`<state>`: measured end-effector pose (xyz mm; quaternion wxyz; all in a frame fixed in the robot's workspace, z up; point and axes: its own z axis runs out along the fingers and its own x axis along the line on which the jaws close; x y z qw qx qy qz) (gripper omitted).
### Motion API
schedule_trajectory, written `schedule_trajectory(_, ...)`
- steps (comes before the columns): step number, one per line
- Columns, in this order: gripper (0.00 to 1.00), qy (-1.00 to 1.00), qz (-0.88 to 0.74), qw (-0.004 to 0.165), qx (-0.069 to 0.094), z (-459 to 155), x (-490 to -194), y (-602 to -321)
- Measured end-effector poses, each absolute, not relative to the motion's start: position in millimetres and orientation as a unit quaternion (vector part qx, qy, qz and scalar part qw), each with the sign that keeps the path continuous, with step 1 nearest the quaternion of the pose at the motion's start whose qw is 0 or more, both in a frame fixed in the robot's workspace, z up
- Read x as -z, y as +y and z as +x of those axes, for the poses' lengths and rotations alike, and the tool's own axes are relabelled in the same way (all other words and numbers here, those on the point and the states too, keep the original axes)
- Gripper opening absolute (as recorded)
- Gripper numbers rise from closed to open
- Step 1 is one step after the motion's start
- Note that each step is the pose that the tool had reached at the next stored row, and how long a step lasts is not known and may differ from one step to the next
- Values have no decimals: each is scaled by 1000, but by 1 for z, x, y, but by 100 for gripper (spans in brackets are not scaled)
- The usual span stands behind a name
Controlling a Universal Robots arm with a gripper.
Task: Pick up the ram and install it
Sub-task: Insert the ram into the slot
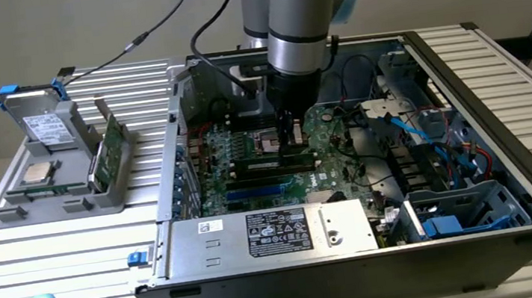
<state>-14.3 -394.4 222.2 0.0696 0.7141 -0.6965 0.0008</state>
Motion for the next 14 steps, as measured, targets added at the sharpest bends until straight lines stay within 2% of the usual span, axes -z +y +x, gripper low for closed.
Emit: schedule_trajectory(14,14,-697,714,75,-6,-14,-226,-393)
